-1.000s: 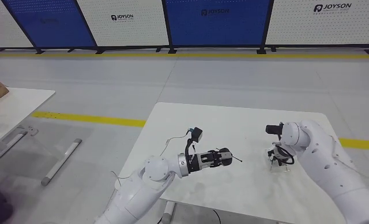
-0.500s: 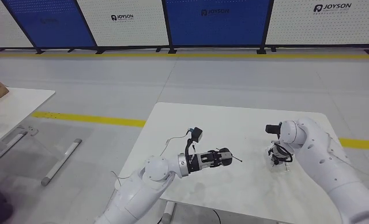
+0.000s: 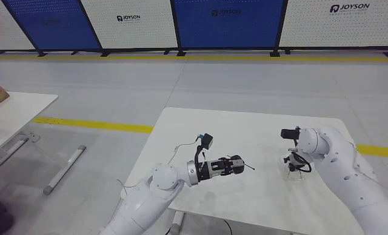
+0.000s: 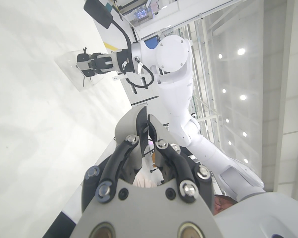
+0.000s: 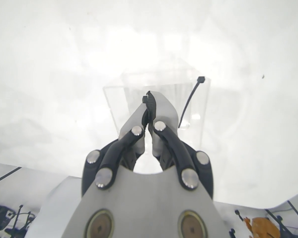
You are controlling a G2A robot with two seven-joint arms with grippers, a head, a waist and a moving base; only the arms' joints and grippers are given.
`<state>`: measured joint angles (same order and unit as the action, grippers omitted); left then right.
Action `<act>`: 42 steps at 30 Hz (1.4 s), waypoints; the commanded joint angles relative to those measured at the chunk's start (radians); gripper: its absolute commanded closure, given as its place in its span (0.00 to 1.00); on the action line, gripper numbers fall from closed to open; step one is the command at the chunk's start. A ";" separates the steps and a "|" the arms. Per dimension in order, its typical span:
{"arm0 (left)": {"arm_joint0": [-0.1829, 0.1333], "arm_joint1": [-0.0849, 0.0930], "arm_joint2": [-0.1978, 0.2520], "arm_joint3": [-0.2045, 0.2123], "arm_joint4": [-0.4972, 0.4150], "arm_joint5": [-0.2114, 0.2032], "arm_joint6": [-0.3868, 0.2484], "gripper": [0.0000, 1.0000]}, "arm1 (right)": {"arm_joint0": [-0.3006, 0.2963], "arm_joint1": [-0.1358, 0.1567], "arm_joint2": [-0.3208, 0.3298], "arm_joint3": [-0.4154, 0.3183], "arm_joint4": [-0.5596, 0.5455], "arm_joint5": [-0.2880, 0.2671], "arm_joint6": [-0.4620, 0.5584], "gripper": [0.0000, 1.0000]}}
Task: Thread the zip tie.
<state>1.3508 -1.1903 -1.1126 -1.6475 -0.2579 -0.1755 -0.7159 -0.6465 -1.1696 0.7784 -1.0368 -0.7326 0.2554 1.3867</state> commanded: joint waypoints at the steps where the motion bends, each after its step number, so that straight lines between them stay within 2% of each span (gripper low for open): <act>1: 0.000 0.000 0.000 0.000 0.000 0.000 0.000 1.00 | -0.038 0.024 0.056 -0.074 -0.003 0.001 -0.007 1.00; 3: 0.000 0.000 0.000 0.000 0.000 0.000 0.000 1.00 | -0.084 0.048 0.117 -0.149 -0.001 -0.001 -0.025 1.00; 7: 0.000 0.000 0.000 0.000 0.000 0.000 0.000 1.00 | -0.235 0.101 0.287 -0.350 0.016 -0.020 -0.106 1.00; 9: 0.000 0.000 0.000 0.000 0.000 0.000 0.000 1.00 | -0.299 0.118 0.355 -0.424 0.022 -0.018 -0.145 1.00; 11: 0.000 0.000 0.000 0.000 0.000 0.000 0.000 1.00 | -0.371 0.131 0.417 -0.503 0.053 -0.055 -0.193 1.00; 14: 0.000 0.000 0.000 0.000 0.000 0.000 0.000 1.00 | -0.454 0.145 0.484 -0.577 0.090 -0.108 -0.243 1.00; 15: 0.000 0.000 0.000 0.000 0.000 0.000 0.000 1.00 | -0.466 0.146 0.494 -0.585 0.102 -0.118 -0.246 1.00; 42: 0.000 0.000 0.000 0.000 0.000 0.000 0.000 1.00 | -0.466 0.146 0.494 -0.585 0.102 -0.118 -0.246 1.00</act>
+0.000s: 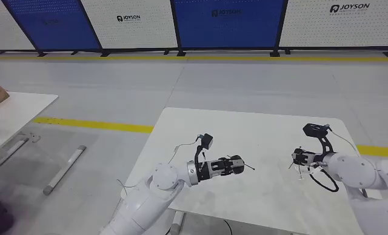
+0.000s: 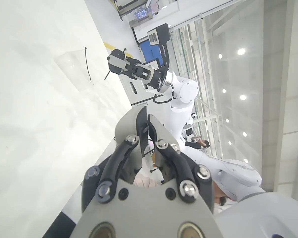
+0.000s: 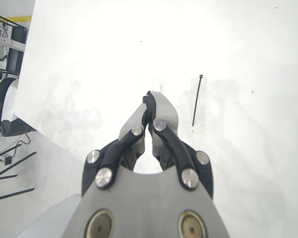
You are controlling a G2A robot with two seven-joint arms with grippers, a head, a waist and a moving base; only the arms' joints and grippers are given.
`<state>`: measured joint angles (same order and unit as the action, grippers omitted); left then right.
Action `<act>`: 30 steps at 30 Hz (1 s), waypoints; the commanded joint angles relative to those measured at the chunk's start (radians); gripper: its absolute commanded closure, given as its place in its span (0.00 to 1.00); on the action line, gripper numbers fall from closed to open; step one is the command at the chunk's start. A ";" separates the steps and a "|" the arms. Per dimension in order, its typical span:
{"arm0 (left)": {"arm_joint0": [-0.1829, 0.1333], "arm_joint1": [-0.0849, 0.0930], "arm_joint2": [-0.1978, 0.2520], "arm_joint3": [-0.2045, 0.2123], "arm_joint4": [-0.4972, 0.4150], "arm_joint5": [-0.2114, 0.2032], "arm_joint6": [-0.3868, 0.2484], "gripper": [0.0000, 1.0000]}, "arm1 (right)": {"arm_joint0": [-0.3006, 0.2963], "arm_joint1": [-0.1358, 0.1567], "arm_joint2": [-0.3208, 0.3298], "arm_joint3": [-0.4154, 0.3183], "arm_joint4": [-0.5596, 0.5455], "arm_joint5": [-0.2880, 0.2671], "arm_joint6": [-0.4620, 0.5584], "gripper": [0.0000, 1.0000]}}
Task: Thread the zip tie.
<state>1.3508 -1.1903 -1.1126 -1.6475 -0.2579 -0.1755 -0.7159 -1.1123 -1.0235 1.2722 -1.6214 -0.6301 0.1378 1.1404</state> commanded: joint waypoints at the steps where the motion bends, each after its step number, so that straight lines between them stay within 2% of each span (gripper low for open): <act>1: 0.000 0.000 0.000 0.000 0.000 0.000 0.000 1.00 | 0.000 0.000 0.000 0.000 0.000 0.000 0.000 1.00; 20: 0.000 0.000 0.000 0.000 0.000 0.000 0.000 1.00 | 0.000 0.000 0.000 0.000 0.000 0.000 0.000 1.00; 24: 0.000 0.000 0.000 0.000 0.000 0.000 0.000 1.00 | -0.015 -0.006 0.008 -0.017 0.039 0.020 -0.112 1.00; 28: 0.000 0.000 0.000 0.000 0.000 0.000 0.000 1.00 | -0.036 -0.011 0.017 -0.052 0.097 0.028 -0.179 1.00; 30: 0.000 0.000 0.000 0.000 0.000 0.000 0.000 1.00 | -0.050 -0.016 -0.006 -0.065 0.060 0.069 -0.246 1.00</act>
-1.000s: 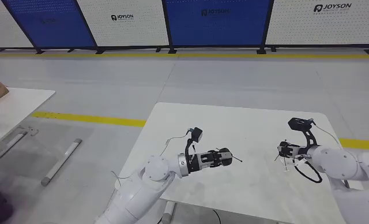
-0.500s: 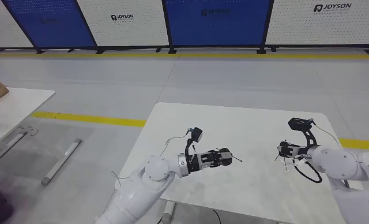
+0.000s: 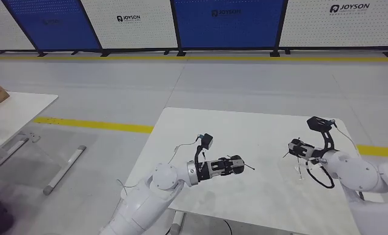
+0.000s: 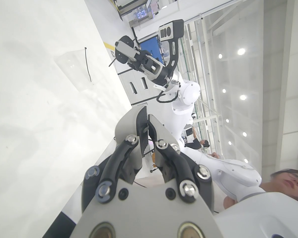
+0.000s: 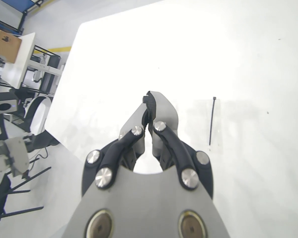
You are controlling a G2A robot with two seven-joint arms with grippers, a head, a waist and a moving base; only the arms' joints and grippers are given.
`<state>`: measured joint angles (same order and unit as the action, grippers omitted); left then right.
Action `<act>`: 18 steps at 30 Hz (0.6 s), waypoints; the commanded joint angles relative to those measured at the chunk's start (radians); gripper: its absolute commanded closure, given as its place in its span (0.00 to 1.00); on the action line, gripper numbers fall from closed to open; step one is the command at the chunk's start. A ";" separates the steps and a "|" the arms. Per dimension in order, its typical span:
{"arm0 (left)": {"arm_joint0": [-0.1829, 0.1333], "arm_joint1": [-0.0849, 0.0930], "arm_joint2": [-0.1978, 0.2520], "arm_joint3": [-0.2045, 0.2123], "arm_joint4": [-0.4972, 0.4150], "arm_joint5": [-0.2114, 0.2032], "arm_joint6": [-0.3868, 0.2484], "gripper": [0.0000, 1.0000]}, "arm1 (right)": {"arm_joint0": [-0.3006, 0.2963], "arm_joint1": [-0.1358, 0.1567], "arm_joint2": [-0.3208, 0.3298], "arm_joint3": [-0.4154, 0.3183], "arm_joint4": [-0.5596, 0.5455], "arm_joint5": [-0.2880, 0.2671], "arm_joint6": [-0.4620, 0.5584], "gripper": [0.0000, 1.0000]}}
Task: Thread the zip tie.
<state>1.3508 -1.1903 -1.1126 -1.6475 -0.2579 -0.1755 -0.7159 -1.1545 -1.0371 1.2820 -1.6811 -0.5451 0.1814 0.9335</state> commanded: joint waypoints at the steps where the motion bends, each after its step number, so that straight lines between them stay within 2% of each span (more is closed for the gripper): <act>1: 0.000 0.000 0.000 0.000 0.000 0.000 0.000 1.00 | -0.008 -0.003 -0.015 -0.006 -0.025 0.025 -0.039 1.00; 12: -0.001 0.000 -0.002 0.002 0.008 0.001 0.011 1.00 | -0.008 -0.003 -0.015 -0.006 -0.025 0.025 -0.039 1.00; 14: -0.010 -0.003 0.016 0.009 0.120 0.023 0.120 1.00 | -0.008 -0.003 -0.015 -0.006 -0.025 0.025 -0.039 1.00; 16: -0.027 -0.011 0.049 0.016 0.112 0.027 0.160 1.00 | -0.008 -0.003 -0.015 -0.006 -0.025 0.025 -0.039 1.00; 18: -0.049 -0.018 0.074 0.041 0.137 0.010 0.211 1.00 | -0.008 -0.003 -0.015 -0.006 -0.025 0.025 -0.039 1.00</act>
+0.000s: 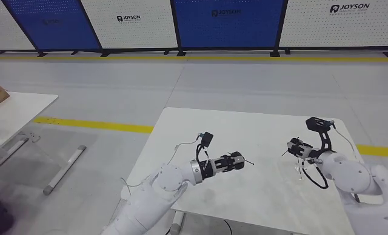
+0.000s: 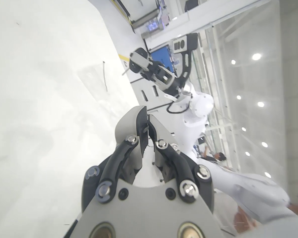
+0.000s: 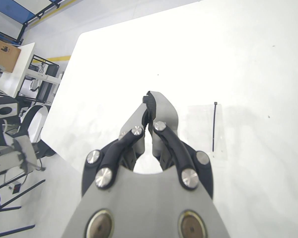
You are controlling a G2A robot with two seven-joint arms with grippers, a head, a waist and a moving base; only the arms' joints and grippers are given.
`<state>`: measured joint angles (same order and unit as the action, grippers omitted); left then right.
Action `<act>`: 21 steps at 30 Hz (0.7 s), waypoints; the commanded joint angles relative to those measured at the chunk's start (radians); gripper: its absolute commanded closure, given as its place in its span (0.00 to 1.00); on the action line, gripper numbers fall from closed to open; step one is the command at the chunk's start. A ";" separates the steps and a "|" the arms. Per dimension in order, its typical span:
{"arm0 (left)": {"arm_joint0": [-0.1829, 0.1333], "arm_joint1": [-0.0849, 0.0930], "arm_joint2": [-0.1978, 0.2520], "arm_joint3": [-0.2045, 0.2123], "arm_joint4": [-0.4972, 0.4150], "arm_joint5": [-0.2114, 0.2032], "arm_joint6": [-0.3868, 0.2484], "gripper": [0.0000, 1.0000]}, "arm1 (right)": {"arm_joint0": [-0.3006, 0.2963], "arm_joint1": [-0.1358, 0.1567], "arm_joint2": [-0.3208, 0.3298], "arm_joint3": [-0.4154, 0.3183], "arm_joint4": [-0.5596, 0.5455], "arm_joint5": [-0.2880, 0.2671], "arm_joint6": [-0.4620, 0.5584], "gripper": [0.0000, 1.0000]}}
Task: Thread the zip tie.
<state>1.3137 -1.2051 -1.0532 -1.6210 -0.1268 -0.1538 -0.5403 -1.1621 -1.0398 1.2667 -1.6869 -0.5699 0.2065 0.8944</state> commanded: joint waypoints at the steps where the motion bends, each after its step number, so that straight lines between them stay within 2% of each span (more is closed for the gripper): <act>1: -0.019 -0.007 0.023 0.024 0.025 -0.023 0.068 1.00 | 0.000 0.000 0.000 0.000 0.000 0.000 0.000 1.00; 2: -0.025 -0.009 0.032 0.034 0.054 -0.032 0.106 1.00 | 0.000 0.000 0.000 0.000 0.000 0.000 0.000 1.00; 12: -0.022 -0.010 0.034 0.033 0.048 -0.029 0.118 1.00 | 0.000 0.000 0.000 0.000 0.000 0.000 0.000 1.00; 14: -0.016 -0.012 0.031 0.031 0.099 -0.028 0.211 1.00 | 0.000 0.000 0.000 0.000 0.000 0.000 0.000 1.00; 17: -0.002 -0.018 0.052 0.028 0.167 -0.022 0.321 1.00 | 0.000 0.000 0.000 0.000 0.000 0.000 0.000 1.00; 21: 0.001 -0.020 0.059 0.029 0.171 -0.024 0.337 1.00 | 0.000 0.000 0.000 0.000 0.000 0.000 0.000 1.00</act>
<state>1.3148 -1.2256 -0.9938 -1.5919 0.0458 -0.1774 -0.2003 -1.1621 -1.0398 1.2667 -1.6869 -0.5699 0.2065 0.8944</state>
